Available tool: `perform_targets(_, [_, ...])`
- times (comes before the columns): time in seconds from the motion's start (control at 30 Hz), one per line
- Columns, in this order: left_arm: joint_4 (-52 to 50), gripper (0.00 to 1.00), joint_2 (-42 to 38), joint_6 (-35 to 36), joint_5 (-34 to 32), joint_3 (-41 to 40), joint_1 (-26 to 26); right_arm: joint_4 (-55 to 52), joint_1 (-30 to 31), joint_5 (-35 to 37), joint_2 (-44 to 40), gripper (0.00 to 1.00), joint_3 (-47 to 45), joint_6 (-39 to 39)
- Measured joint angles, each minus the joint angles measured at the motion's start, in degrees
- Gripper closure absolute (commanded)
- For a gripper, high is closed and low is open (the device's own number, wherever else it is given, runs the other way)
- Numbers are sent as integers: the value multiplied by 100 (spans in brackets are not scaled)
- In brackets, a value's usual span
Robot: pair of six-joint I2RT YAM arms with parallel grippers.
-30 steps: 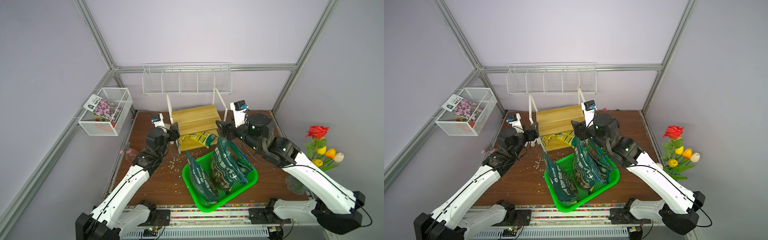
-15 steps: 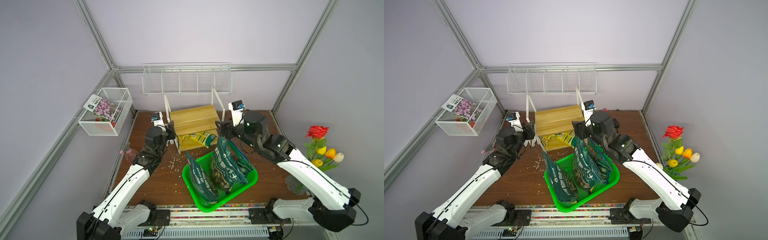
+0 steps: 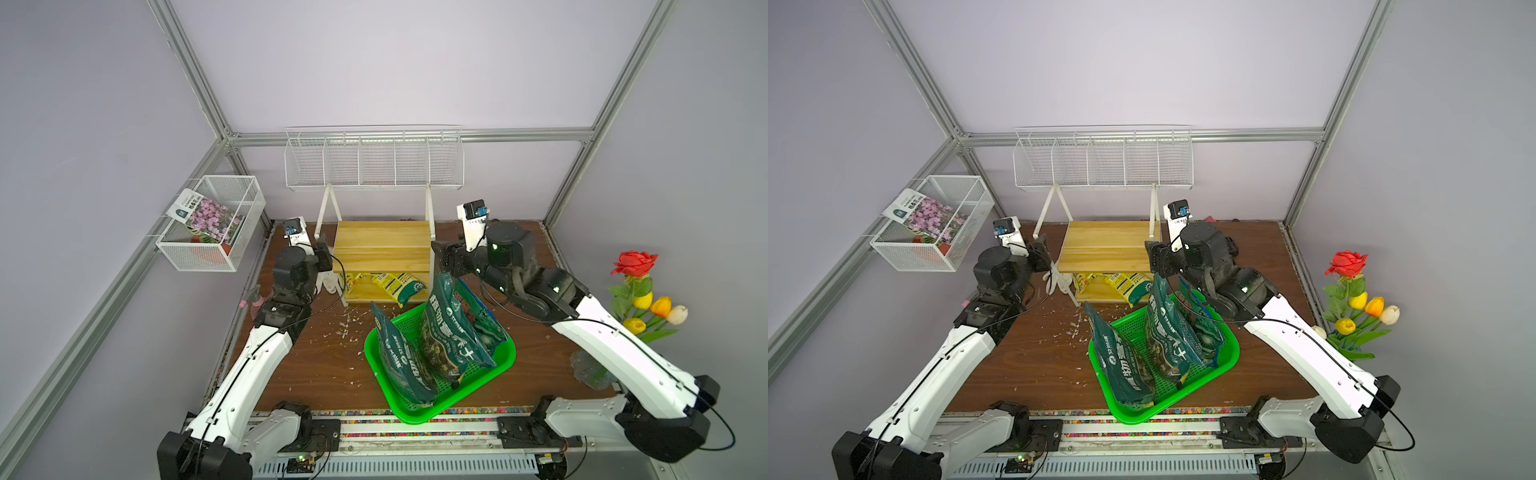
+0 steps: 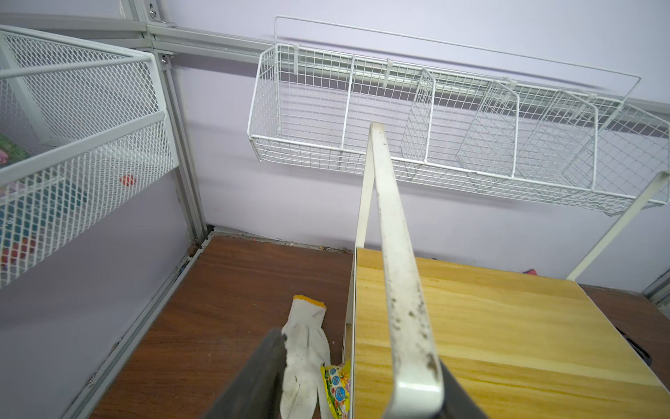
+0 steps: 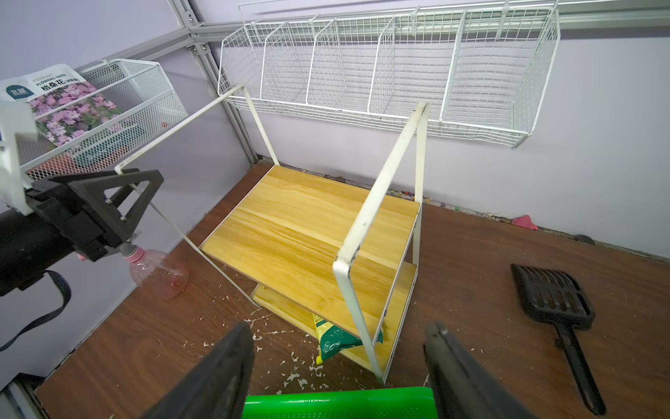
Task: Take down the fertilizer bag from the shelf
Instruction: Adjust the shelf at the center of the board.
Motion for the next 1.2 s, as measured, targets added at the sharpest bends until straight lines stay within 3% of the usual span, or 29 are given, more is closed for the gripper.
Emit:
perform_targets(0.2, [105,61,256,-42,245,205,431,-85,-17,0,39,23,0,0])
perform_targets(0.53, [214,62,544,-63,400,400,601,-103,-57,20,33,23,-2,-2])
perform_targets(0.93, [-46,65,153,538,-120,319,765,-103,-98,-7,33,24,-2,2])
perform_targets(1.2, [-26,65,66,555,-365,319,885,-103,-103,-4,33,24,-4,39])
